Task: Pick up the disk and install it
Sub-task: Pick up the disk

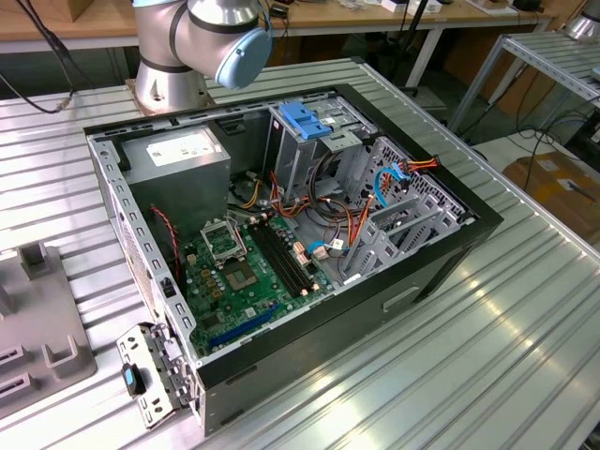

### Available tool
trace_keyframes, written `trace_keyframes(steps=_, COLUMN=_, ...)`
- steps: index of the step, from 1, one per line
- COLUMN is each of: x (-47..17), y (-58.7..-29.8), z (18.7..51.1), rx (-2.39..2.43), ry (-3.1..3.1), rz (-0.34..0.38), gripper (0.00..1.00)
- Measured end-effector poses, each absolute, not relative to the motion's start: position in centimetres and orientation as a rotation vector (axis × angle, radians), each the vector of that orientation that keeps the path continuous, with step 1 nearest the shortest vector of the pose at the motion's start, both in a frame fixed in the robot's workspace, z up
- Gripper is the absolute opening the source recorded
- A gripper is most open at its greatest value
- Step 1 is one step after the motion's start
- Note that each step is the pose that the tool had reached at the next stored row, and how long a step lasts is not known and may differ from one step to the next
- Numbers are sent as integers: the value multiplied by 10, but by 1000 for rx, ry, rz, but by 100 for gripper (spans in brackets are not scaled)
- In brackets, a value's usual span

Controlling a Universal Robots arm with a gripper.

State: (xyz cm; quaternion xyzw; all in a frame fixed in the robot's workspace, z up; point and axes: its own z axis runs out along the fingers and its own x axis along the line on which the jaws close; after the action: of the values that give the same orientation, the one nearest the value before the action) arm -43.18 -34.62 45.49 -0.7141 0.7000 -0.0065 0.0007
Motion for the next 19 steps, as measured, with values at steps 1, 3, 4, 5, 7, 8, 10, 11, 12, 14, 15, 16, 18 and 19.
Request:
trace_keyframes(steps=1, x=-432, y=-346, z=455, rx=-2242, ry=2198, rz=-20, gripper=35)
trace_keyframes(steps=3, x=-432, y=-346, z=456, rx=-2242, ry=2198, rz=-20, gripper=35)
trace_keyframes(steps=4, x=-432, y=-346, z=456, rx=-2242, ry=2198, rz=-20, gripper=35)
trace_keyframes(steps=5, x=-432, y=-346, z=457, rx=-2242, ry=2198, rz=-20, gripper=35)
trace_keyframes(steps=7, x=-432, y=-346, z=457, rx=-2242, ry=2198, rz=-20, gripper=35)
trace_keyframes(steps=8, x=-432, y=-346, z=457, rx=-2242, ry=2198, rz=-20, gripper=35)
trace_keyframes(steps=10, x=-432, y=-346, z=457, rx=-2242, ry=2199, rz=-20, gripper=35)
trace_keyframes(steps=11, x=-431, y=-346, z=457, rx=-2242, ry=2198, rz=-20, gripper=35)
trace_keyframes(steps=12, x=-431, y=-346, z=457, rx=-2242, ry=2198, rz=-20, gripper=35)
trace_keyframes(steps=14, x=-430, y=-346, z=457, rx=-2242, ry=2198, rz=-20, gripper=35)
trace_keyframes(steps=15, x=-429, y=-346, z=457, rx=-2242, ry=2198, rz=-20, gripper=35)
trace_keyframes(steps=16, x=-429, y=-346, z=457, rx=-2242, ry=2198, rz=-20, gripper=35)
trace_keyframes(steps=18, x=-428, y=-346, z=457, rx=-2242, ry=2198, rz=-20, gripper=35)
trace_keyframes(steps=19, x=-427, y=-346, z=457, rx=-2242, ry=2198, rz=-20, gripper=35)
